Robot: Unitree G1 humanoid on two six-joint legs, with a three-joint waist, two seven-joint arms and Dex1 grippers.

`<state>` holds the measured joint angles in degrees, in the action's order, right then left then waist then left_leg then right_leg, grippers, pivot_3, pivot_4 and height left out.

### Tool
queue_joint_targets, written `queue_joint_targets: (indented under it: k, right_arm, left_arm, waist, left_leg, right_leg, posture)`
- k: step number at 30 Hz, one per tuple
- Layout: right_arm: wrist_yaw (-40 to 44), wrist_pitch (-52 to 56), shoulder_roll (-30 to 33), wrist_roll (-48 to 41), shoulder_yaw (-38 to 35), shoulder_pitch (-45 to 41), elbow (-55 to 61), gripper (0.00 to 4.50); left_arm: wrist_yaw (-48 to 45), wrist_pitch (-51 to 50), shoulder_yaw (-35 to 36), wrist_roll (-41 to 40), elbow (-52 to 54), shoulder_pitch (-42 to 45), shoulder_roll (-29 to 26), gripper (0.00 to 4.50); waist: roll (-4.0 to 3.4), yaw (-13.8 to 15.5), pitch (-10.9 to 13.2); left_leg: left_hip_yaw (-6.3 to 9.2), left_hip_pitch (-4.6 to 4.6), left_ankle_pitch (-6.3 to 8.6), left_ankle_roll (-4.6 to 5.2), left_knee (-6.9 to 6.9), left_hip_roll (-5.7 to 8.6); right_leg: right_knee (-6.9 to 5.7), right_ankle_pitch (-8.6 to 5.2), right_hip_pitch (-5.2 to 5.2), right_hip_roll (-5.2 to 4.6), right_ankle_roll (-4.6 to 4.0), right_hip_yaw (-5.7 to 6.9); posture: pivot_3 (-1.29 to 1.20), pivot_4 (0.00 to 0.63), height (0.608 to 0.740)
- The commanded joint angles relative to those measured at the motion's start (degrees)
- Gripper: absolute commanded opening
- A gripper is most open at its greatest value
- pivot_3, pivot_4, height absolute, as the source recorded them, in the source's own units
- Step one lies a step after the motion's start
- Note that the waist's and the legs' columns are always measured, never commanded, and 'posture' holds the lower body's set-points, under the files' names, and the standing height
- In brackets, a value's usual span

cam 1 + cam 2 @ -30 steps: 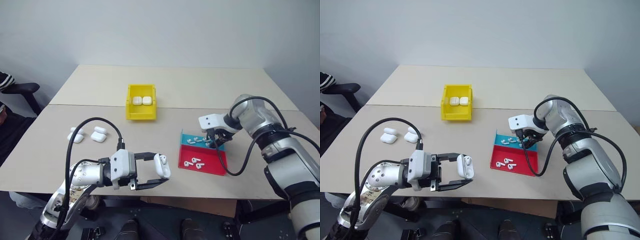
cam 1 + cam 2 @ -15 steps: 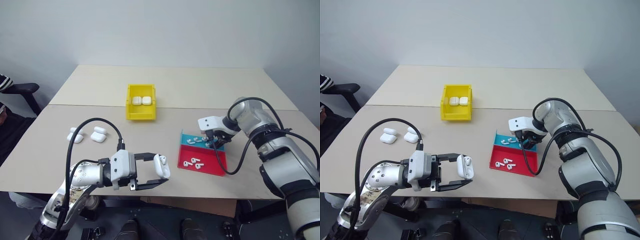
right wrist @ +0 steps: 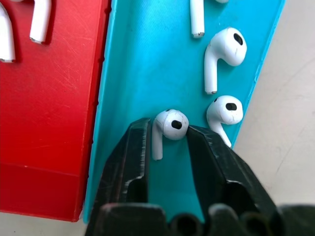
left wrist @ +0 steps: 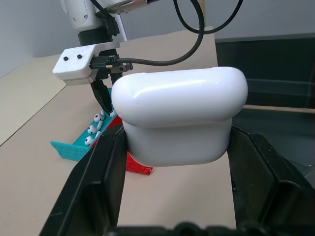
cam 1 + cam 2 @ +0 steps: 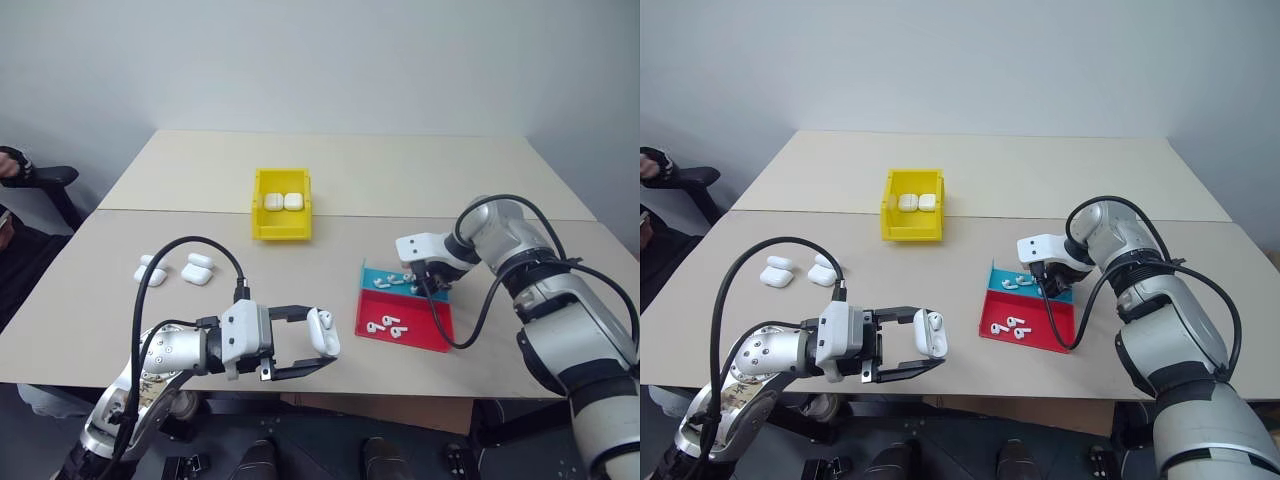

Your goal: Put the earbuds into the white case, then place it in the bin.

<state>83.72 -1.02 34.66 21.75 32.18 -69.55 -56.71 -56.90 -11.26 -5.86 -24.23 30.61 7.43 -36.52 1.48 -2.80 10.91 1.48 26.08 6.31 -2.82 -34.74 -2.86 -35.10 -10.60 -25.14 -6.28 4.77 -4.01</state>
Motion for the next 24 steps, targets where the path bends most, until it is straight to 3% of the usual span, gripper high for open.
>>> queue_joint_targets:
  k: [1, 17, 20, 24]
  right_arm:
    - [-0.02, -0.87, 0.16, 0.26, -1.63, -2.07, 0.2, 1.64]
    - [0.17, -1.47, 0.15, 0.58, -1.87, -1.82, 0.22, 1.64]
    - [0.15, -1.89, 0.3, 0.66, -1.82, -1.61, 0.39, 1.05]
    - [0.24, -1.95, 0.28, 0.72, -1.84, -1.52, 0.46, 1.05]
  left_arm:
    - [-0.04, 1.14, 0.35, -0.23, 1.53, -0.1, -0.23, 2.78]
    - [0.15, 1.57, 0.04, 0.08, 1.47, -0.18, 0.06, 2.78]
    - [0.1, 1.65, -0.02, 0.2, 1.38, -0.22, 0.01, 2.78]
    - [0.04, 1.73, -0.05, 0.23, 1.36, -0.22, -0.02, 2.78]
  waist:
    - [0.0, -0.01, 0.0]
    - [0.0, -0.04, 0.0]
    - [0.0, -0.05, 0.0]
    - [0.0, -0.05, 0.0]
  left_leg:
    - [0.0, 0.0, 0.0, 0.0, 0.0, 0.0]
    - [0.01, -0.02, 0.0, 0.0, 0.0, 0.0]
    - [0.01, -0.02, -0.01, 0.0, 0.0, 0.0]
    - [0.01, -0.04, 0.0, 0.0, 0.0, 0.0]
  right_leg:
    - [0.0, 0.0, 0.0, 0.0, 0.0, 0.0]
    - [-0.03, 0.0, 0.01, 0.01, 0.0, 0.0]
    - [-0.03, 0.0, 0.01, 0.01, 0.0, 0.0]
    - [-0.03, 0.0, 0.03, 0.01, 0.0, 0.0]
  posture:
    - [0.0, 0.15, 0.74]
    - [0.0, 0.15, 0.74]
    - [0.0, 0.15, 0.74]
    - [0.0, 0.15, 0.74]
